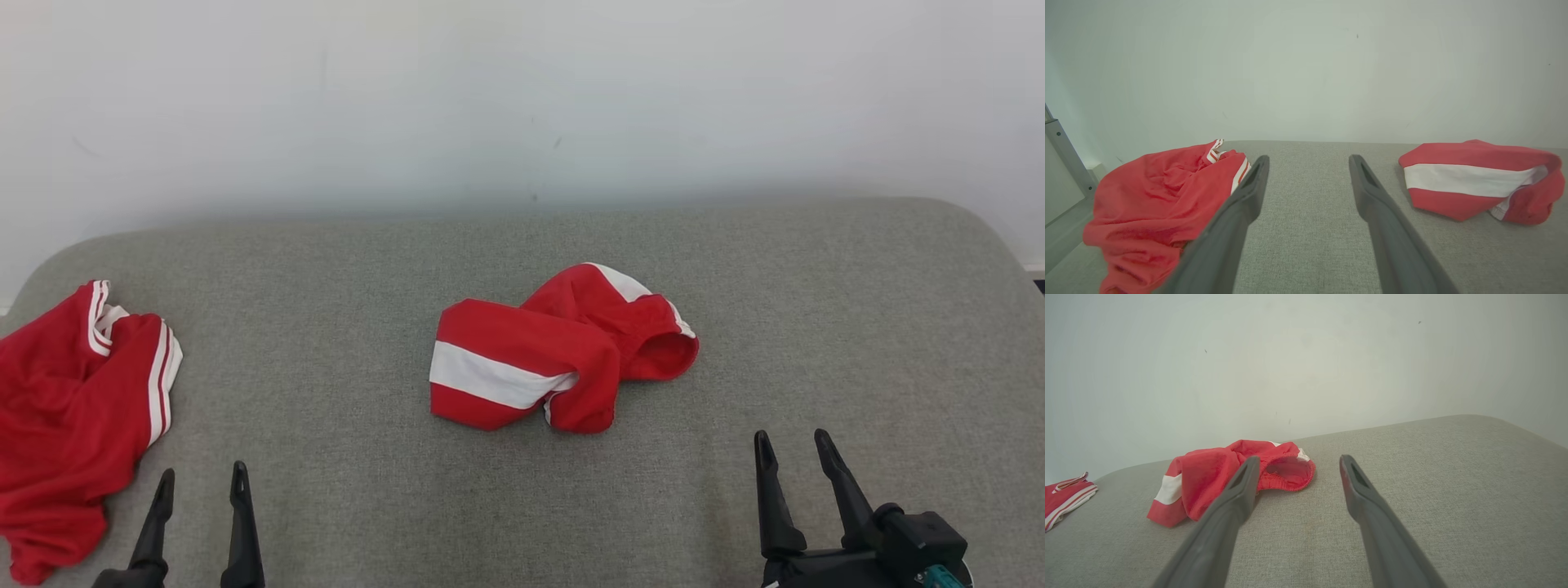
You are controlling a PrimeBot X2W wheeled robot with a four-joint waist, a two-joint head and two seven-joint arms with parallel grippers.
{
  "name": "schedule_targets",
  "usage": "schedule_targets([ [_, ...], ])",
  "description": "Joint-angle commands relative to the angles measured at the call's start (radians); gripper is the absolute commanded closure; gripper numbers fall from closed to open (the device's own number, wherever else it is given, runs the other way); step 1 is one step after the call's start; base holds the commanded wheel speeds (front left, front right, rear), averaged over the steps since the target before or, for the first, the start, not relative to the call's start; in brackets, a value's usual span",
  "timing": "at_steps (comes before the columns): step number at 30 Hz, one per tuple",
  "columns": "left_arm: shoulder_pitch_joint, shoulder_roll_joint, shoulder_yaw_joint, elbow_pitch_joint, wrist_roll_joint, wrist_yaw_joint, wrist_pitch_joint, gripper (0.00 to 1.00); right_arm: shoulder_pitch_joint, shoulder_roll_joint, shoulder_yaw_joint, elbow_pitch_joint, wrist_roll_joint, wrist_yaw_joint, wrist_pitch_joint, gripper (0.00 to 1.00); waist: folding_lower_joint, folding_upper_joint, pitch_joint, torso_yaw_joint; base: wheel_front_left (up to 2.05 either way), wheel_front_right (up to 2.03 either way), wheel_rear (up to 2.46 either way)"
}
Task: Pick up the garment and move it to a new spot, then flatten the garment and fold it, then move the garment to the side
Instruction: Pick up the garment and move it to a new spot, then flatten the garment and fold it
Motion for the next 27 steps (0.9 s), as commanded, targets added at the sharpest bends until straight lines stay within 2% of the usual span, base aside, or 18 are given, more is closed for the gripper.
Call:
schedule_targets([
  [1, 0.009, -0.008, 0.006, 0.004, 0.005, -0.004, -0.003, 0.0, 0.004, 0.003, 0.002, 0.002, 0.005, -0.002, 0.0, 0.0, 0.0, 0.0, -0.001, 0.0, 0.0, 0.0, 0.0],
  [7, 0.014, -0.03, 0.033, 0.019, 0.057, -0.02, -0.003, 0.0, 0.014, 0.003, 0.005, 0.011, 0.006, -0.002, 0.0, 0.0, 0.0, 0.0, -0.008, 0.002, 0.0, 0.0, 0.0],
  [27, 0.019, -0.064, 0.055, 0.036, 0.117, -0.058, -0.003, 0.0, 0.019, 0.003, 0.017, 0.033, 0.013, -0.002, 0.0, 0.0, 0.0, 0.0, -0.005, 0.002, 0.0, 0.0, 0.0],
])
